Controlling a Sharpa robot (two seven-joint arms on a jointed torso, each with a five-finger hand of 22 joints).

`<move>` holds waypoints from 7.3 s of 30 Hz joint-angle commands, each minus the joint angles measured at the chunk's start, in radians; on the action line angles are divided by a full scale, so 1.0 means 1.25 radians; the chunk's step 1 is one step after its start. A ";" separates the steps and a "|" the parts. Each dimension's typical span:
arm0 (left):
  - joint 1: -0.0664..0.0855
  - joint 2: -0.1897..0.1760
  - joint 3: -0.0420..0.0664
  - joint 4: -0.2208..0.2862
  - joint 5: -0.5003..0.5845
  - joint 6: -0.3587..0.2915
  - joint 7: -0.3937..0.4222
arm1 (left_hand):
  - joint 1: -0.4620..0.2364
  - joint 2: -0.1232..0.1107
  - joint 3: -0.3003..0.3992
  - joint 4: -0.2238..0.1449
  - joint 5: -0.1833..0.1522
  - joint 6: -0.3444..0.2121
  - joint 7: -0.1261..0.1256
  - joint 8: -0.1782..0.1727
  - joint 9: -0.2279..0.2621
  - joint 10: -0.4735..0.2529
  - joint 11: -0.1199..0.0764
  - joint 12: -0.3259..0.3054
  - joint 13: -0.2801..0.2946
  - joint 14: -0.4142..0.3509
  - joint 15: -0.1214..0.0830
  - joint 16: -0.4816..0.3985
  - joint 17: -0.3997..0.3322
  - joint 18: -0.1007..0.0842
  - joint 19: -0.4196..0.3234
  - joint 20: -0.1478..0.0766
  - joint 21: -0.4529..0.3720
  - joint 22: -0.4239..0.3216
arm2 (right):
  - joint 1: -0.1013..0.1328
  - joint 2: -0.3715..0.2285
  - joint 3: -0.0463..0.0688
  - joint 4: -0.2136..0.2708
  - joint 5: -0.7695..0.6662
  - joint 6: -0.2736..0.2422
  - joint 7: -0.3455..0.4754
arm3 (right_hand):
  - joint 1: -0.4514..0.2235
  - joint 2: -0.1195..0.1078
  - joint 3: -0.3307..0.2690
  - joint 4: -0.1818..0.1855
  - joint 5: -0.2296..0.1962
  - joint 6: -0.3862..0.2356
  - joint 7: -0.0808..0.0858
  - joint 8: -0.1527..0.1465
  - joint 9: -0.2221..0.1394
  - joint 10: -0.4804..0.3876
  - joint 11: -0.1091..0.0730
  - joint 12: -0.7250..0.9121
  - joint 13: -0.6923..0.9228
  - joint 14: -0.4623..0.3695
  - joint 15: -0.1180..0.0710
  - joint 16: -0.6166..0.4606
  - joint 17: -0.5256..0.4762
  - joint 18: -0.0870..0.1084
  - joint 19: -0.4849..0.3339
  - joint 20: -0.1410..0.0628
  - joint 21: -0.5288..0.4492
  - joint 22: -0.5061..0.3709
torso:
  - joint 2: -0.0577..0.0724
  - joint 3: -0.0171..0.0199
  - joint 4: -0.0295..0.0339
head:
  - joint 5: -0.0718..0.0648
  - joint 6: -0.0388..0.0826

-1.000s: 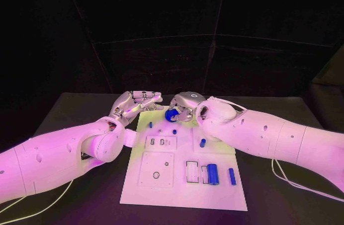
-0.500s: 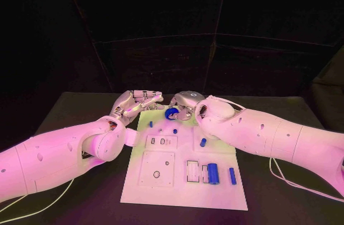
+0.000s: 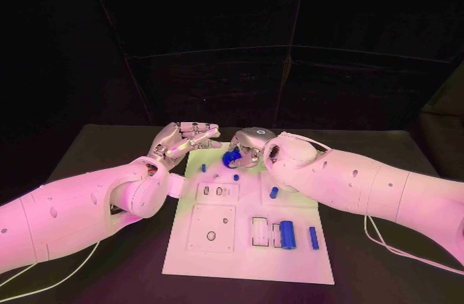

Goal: Assemble the parts on the task board

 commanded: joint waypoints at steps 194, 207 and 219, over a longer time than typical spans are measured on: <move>-0.004 0.014 0.000 -0.037 0.034 0.014 -0.004 | 0.005 0.003 0.005 -0.011 0.004 0.002 -0.004 -0.005 0.001 0.001 -0.004 0.001 0.000 0.001 0.000 -0.004 0.004 0.005 0.007 0.001 -0.007 -0.003 | -0.029 -0.202 -0.001 0.255 0.220 -0.092 -0.026 | 0.105 0.107 -0.056 -0.061 0.092 0.160 -0.046 0.021 0.005 0.025 -0.035 0.028 0.102 0.057 -0.029 0.008 0.076 -0.020 0.020 -0.027 0.029 0.052 | -0.026 -0.0067 -0.0029 | 0.002 -0.021; -0.001 0.015 0.000 -0.039 0.034 0.009 -0.001 | 0.005 0.003 0.006 -0.011 0.004 0.003 -0.005 -0.004 0.001 0.001 -0.004 0.001 0.000 0.001 0.000 -0.004 0.004 0.004 0.007 0.001 -0.007 -0.003 | -0.053 -0.103 -0.005 0.217 0.134 -0.053 -0.075 | 0.101 0.106 -0.055 -0.060 0.091 0.160 -0.046 0.020 0.004 0.024 -0.035 0.027 0.101 0.057 -0.029 0.007 0.075 -0.020 0.020 -0.026 0.029 0.051 | -0.029 -0.0094 -0.0004 | 0.016 -0.034; 0.000 0.018 0.001 -0.044 0.034 0.011 -0.001 | 0.005 0.003 0.006 -0.012 0.004 0.003 -0.005 -0.004 0.001 0.002 -0.004 0.001 0.000 0.000 0.000 -0.005 0.004 0.004 0.007 0.001 -0.007 -0.003 | -0.076 -0.075 -0.006 0.204 0.105 -0.046 -0.079 | 0.098 0.105 -0.051 -0.060 0.095 0.160 -0.046 0.018 0.004 0.024 -0.035 0.027 0.101 0.057 -0.029 0.007 0.074 -0.020 0.019 -0.027 0.029 0.050 | -0.029 -0.0078 0.0004 | 0.022 -0.046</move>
